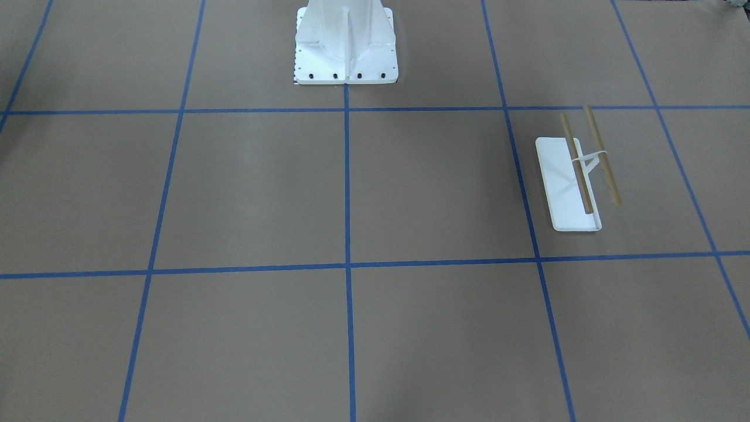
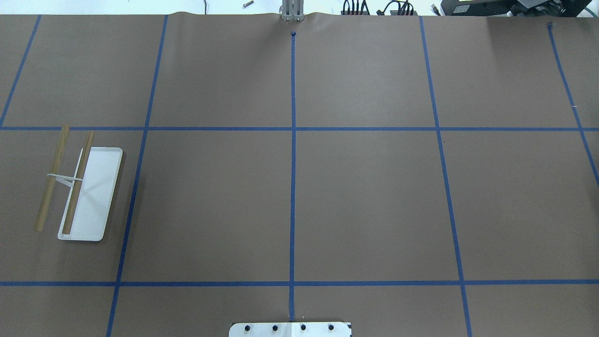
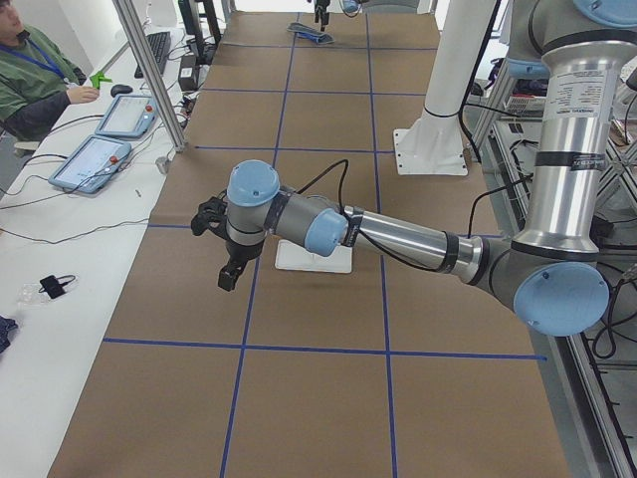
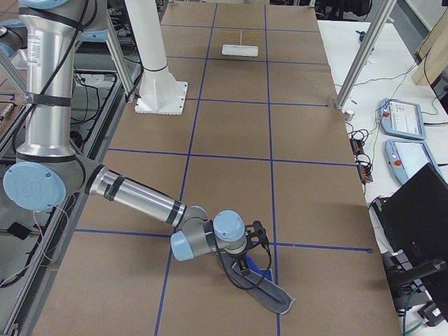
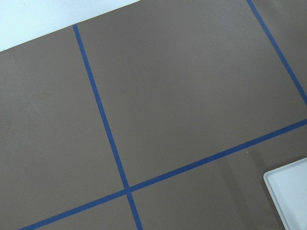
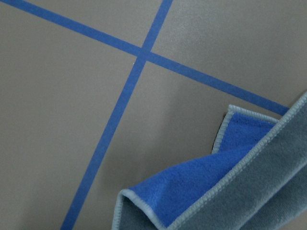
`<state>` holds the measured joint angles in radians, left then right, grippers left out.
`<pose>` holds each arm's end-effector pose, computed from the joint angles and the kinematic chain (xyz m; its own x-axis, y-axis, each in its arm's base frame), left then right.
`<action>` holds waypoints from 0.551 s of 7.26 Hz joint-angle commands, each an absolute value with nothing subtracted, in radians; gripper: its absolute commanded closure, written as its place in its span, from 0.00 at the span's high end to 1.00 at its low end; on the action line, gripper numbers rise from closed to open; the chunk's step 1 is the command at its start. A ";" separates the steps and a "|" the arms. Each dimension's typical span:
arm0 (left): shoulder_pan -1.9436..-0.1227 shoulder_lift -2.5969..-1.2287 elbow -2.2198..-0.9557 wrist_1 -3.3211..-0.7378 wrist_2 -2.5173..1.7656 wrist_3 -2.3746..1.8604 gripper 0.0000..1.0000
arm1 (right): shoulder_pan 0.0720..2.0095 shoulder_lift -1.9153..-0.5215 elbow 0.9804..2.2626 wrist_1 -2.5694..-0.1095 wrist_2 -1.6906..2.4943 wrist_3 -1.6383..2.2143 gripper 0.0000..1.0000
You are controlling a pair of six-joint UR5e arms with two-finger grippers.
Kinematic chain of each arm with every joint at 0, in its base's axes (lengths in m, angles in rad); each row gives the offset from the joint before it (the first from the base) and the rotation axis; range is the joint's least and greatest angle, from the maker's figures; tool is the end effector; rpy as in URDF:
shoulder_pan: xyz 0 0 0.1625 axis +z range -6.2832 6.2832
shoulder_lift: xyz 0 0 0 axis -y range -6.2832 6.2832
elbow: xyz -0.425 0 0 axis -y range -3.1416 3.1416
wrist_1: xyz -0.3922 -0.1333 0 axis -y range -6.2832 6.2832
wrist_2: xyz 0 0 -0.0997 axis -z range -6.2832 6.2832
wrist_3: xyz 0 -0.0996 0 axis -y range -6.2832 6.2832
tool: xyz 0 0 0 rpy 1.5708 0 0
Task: Hang towel on rack
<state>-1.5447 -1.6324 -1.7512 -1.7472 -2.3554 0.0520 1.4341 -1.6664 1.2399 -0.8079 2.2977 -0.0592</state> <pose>-0.0492 -0.5281 0.5166 0.6978 0.3525 -0.6236 -0.0602 0.8963 0.4393 0.0072 -0.4403 0.7852 0.7015 -0.3739 0.6067 0.1704 0.9146 0.3666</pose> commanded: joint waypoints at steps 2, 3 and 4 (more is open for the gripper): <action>-1.545 -1.632 -1.747 -1.747 -2.356 0.052 0.99 | 1.388 -1.641 1.204 -0.807 2.249 -0.061 0.81; -1.545 -1.632 -1.746 -1.747 -2.356 0.051 0.99 | 1.388 -1.641 1.204 -0.807 2.247 -0.066 0.60; -1.543 -1.632 -1.746 -1.747 -2.356 0.051 0.99 | 1.385 -1.641 1.198 -0.807 2.218 -0.072 0.55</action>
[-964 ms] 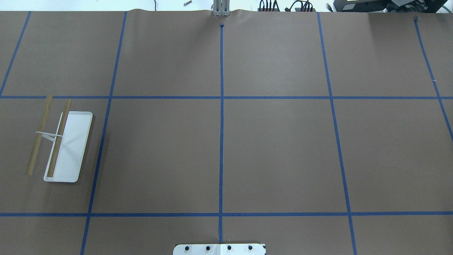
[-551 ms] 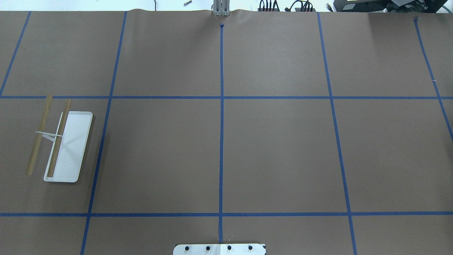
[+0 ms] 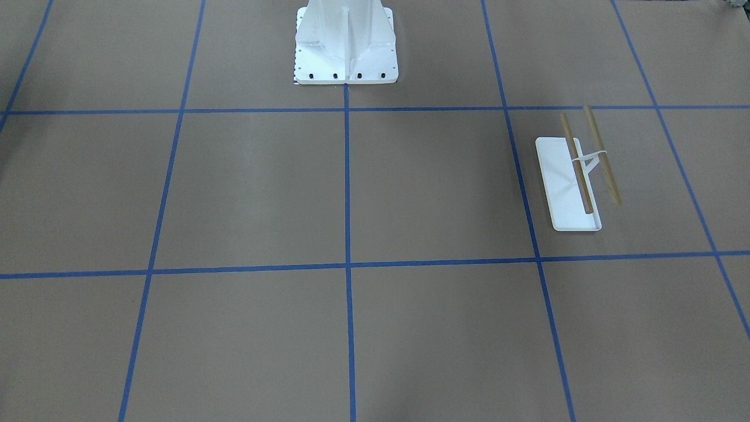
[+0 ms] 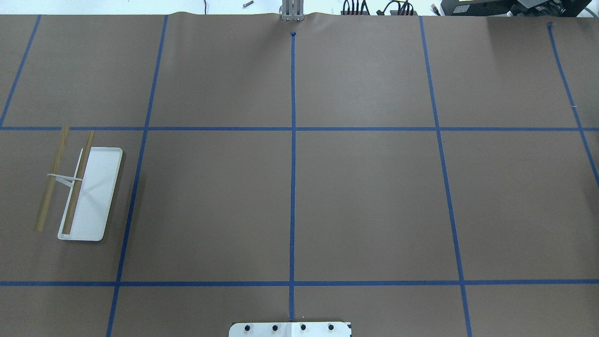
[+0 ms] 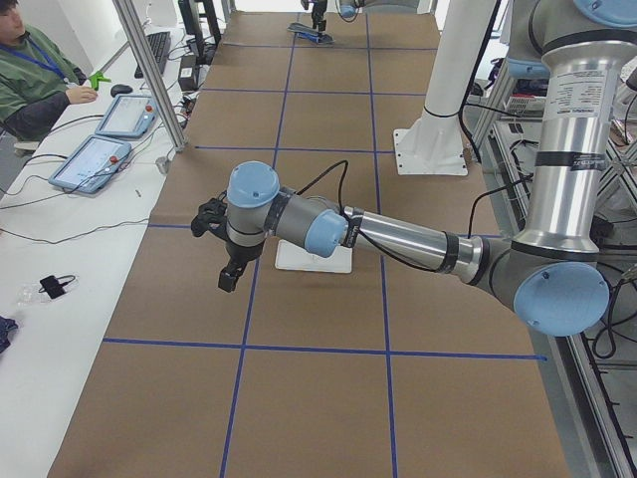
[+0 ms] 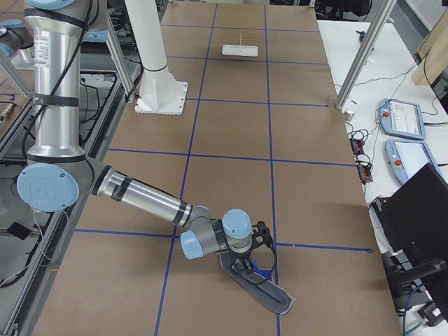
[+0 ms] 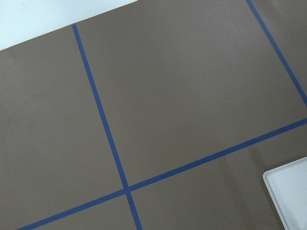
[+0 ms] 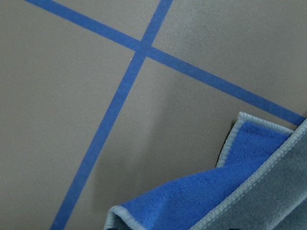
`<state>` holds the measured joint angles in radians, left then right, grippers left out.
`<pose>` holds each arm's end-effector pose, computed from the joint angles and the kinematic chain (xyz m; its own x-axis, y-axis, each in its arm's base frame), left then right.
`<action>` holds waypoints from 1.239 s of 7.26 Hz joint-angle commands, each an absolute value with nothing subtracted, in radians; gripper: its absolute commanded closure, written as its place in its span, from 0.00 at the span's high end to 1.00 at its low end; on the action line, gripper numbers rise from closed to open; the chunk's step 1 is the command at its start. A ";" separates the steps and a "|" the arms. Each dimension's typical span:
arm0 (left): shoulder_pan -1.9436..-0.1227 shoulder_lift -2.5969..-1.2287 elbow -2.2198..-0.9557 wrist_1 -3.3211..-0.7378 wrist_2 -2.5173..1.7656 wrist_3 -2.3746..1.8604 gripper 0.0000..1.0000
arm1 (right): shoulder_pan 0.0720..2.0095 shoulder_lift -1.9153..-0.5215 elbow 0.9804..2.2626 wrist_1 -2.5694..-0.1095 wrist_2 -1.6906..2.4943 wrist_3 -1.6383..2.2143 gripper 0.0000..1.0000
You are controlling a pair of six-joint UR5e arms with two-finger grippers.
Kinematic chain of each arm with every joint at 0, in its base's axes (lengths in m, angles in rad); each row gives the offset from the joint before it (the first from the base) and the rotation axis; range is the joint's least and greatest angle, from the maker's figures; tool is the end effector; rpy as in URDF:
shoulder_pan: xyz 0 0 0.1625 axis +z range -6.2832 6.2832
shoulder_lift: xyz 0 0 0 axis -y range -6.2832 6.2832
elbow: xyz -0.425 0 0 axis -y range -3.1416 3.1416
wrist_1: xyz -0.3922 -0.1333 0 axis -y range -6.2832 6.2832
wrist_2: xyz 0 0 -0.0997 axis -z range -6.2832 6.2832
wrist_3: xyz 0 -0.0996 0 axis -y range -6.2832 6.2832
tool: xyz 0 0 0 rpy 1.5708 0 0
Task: Hang towel on rack
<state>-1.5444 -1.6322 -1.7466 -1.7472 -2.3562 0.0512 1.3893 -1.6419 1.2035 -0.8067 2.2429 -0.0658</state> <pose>-0.0489 -0.5284 0.5190 0.6972 0.3492 -0.6261 -0.0599 0.8987 0.4345 -0.0101 -0.4499 0.7949 0.7209 -0.3977 0.5676 0.2189 0.9077 0.3581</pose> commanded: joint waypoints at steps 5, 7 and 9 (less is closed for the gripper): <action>-1.543 -1.632 -1.744 -1.747 -2.356 0.051 0.99 | 1.367 -1.651 1.198 -0.808 2.175 -0.075 0.48; -1.543 -1.632 -1.744 -1.747 -2.359 0.051 0.99 | 1.367 -1.654 1.197 -0.810 2.160 -0.074 0.17; -1.545 -1.632 -1.744 -1.747 -2.359 0.051 0.99 | 1.367 -1.655 1.190 -0.808 2.157 -0.074 0.00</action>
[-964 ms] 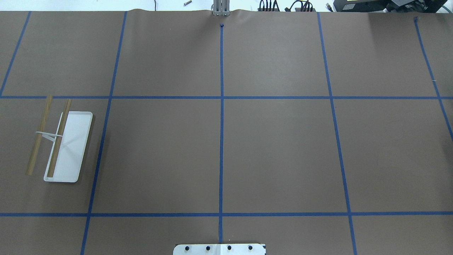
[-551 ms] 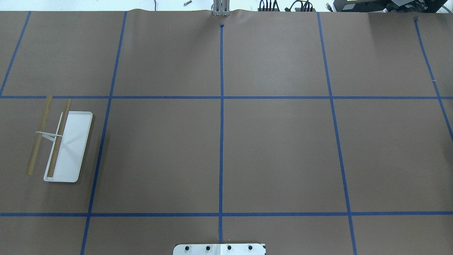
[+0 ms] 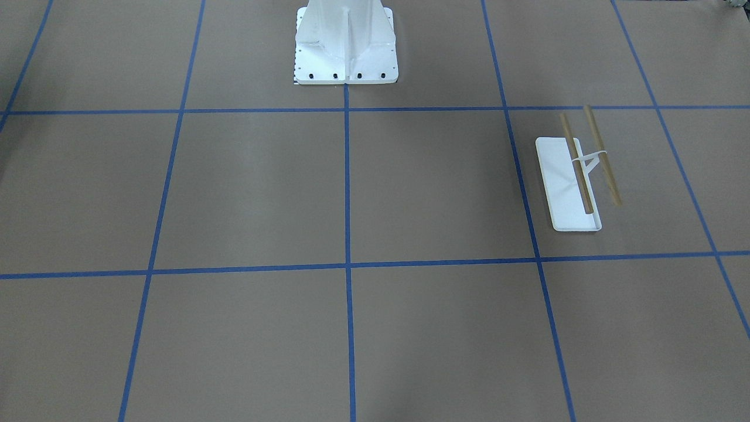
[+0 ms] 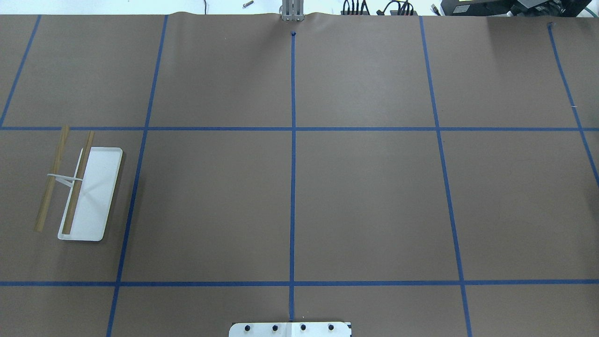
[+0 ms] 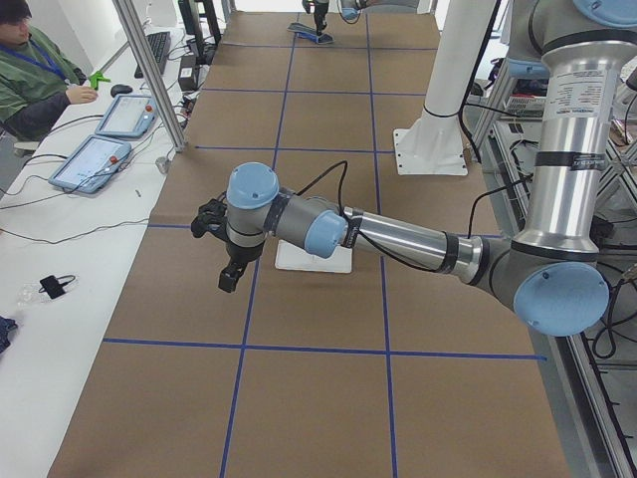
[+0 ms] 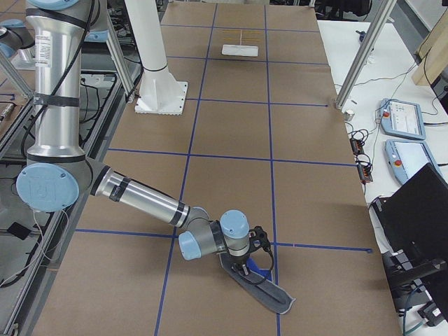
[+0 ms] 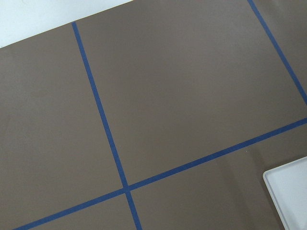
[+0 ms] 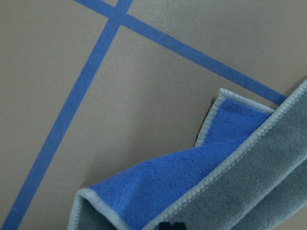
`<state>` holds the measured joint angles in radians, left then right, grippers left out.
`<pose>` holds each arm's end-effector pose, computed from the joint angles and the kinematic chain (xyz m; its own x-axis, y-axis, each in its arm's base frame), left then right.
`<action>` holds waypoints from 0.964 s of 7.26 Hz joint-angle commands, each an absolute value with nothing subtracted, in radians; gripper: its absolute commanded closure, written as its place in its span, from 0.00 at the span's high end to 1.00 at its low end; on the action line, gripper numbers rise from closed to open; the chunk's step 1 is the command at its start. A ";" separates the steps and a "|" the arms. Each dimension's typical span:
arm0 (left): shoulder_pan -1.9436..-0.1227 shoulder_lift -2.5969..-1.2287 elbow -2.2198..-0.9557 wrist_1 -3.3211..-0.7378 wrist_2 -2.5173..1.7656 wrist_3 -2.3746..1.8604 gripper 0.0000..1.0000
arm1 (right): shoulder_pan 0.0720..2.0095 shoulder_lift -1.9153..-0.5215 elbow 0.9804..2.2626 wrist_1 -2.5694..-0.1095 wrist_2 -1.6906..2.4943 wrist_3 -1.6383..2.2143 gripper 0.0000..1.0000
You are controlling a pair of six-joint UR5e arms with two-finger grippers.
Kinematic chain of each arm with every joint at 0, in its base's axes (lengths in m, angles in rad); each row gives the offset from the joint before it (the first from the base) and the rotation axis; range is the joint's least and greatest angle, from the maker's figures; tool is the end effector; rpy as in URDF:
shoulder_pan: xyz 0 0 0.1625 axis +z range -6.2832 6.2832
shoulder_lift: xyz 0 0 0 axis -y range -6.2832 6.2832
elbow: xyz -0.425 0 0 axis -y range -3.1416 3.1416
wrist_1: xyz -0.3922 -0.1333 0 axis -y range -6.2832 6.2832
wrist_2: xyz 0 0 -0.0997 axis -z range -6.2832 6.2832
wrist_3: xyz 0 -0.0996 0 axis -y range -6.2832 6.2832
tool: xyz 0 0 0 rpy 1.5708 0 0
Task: Hang towel on rack
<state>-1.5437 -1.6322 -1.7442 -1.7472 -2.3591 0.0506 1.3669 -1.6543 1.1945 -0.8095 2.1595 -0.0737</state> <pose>-0.0484 -0.5285 0.5200 0.6950 0.3484 -0.6290 -0.0601 0.8998 0.4321 -0.0119 -0.4426 0.8096 0.7647 -0.3978 0.5069 0.2503 0.9083 0.3352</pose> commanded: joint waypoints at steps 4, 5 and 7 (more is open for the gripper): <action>-1.543 -1.632 -1.744 -1.747 -2.359 0.051 0.99 | 1.371 -1.641 1.203 -0.815 2.180 -0.060 0.55; -1.543 -1.632 -1.744 -1.747 -2.359 0.051 0.99 | 1.371 -1.634 1.204 -0.818 2.180 -0.055 0.78; -1.543 -1.632 -1.744 -1.747 -2.359 0.051 0.99 | 1.370 -1.643 1.204 -0.815 2.166 -0.029 0.86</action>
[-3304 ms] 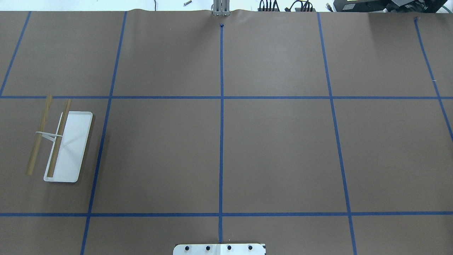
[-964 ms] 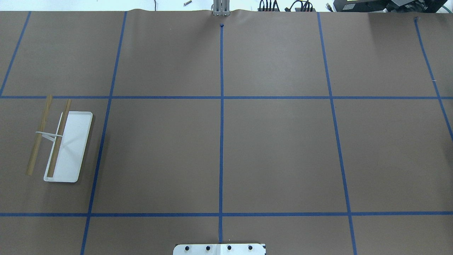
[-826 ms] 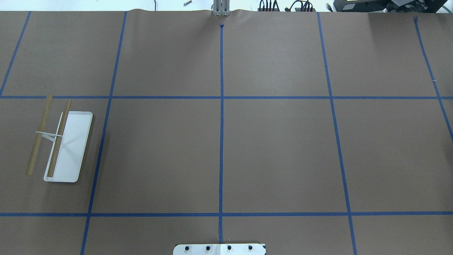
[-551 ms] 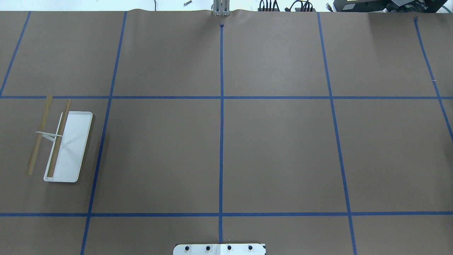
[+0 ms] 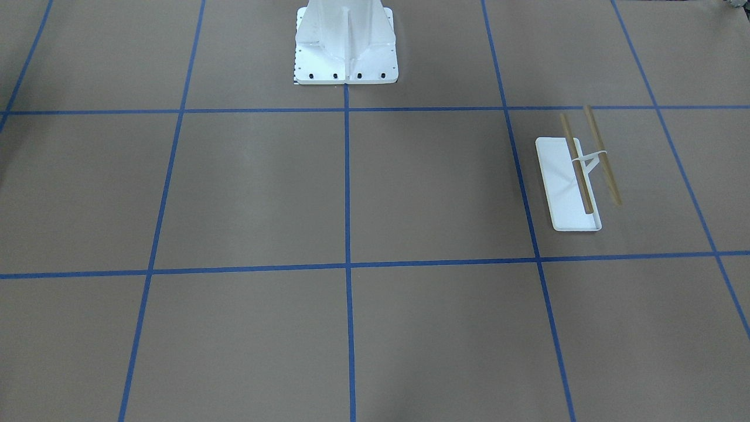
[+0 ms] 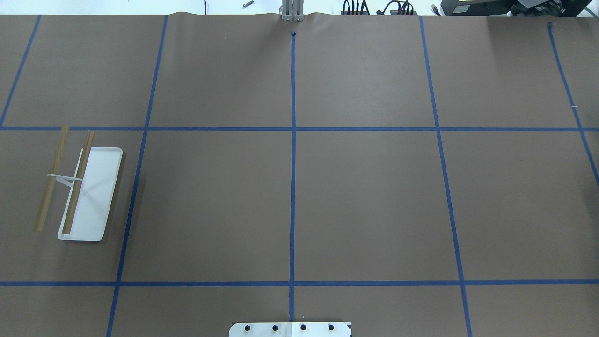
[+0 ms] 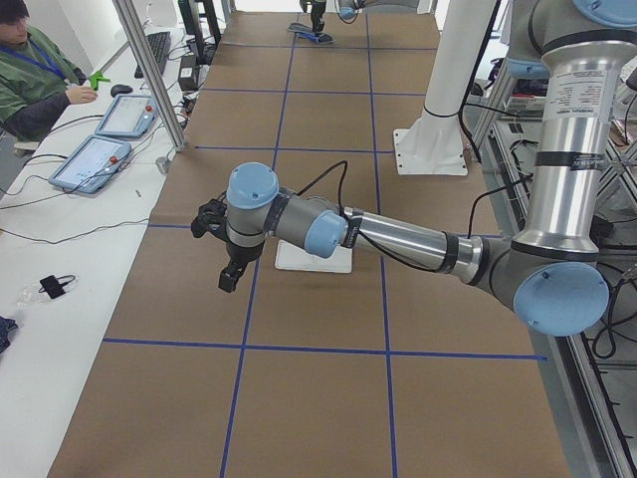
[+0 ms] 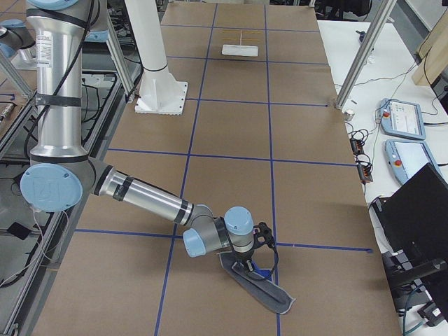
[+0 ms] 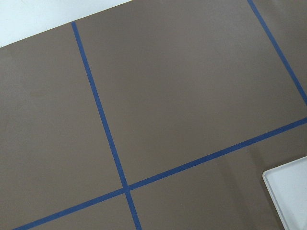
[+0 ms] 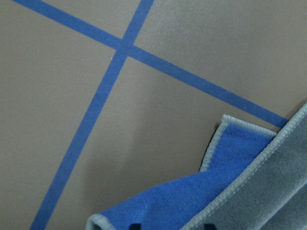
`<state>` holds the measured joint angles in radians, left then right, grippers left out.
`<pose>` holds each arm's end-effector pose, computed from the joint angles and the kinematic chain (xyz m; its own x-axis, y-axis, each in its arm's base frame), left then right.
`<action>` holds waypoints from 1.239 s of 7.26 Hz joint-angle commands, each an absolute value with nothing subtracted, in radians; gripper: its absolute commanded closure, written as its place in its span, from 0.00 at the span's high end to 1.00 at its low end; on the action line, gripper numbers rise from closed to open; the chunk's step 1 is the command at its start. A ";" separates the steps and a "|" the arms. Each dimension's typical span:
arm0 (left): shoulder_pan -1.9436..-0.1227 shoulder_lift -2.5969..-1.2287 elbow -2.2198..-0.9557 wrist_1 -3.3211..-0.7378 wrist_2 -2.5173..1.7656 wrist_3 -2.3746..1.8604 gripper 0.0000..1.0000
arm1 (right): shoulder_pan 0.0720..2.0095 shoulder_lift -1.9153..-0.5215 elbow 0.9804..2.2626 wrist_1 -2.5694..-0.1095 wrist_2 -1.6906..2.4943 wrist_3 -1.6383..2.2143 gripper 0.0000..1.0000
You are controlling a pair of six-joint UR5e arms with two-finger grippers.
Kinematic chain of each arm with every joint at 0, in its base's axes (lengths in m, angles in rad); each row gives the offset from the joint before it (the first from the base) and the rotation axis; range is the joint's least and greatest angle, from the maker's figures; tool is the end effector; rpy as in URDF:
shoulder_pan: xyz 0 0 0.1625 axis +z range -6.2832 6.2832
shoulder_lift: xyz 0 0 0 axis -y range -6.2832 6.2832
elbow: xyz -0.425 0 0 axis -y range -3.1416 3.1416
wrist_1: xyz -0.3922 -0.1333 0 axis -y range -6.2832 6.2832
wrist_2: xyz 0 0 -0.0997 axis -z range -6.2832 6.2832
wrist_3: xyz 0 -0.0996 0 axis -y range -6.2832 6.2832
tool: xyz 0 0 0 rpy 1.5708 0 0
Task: Hang towel on rack
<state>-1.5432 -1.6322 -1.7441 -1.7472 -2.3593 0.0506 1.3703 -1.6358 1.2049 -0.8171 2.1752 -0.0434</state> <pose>-0.0481 -0.5285 0.5200 0.6946 0.3488 -0.6292 -0.0605 0.8998 0.4320 -0.0143 -0.4556 0.7965 0.7615 -0.3805 0.5247 0.2221 0.9137 0.3403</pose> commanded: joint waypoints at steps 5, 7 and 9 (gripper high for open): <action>-1.543 -1.632 -1.735 -1.752 -2.359 0.051 0.99 | 1.350 -1.675 1.201 -0.807 2.158 -0.032 0.86; -1.543 -1.634 -1.733 -1.752 -2.359 0.051 0.99 | 1.335 -1.672 1.200 -0.807 2.151 -0.031 0.75; -1.543 -1.634 -1.732 -1.752 -2.359 0.051 0.99 | 1.335 -1.666 1.201 -0.808 2.151 -0.041 0.07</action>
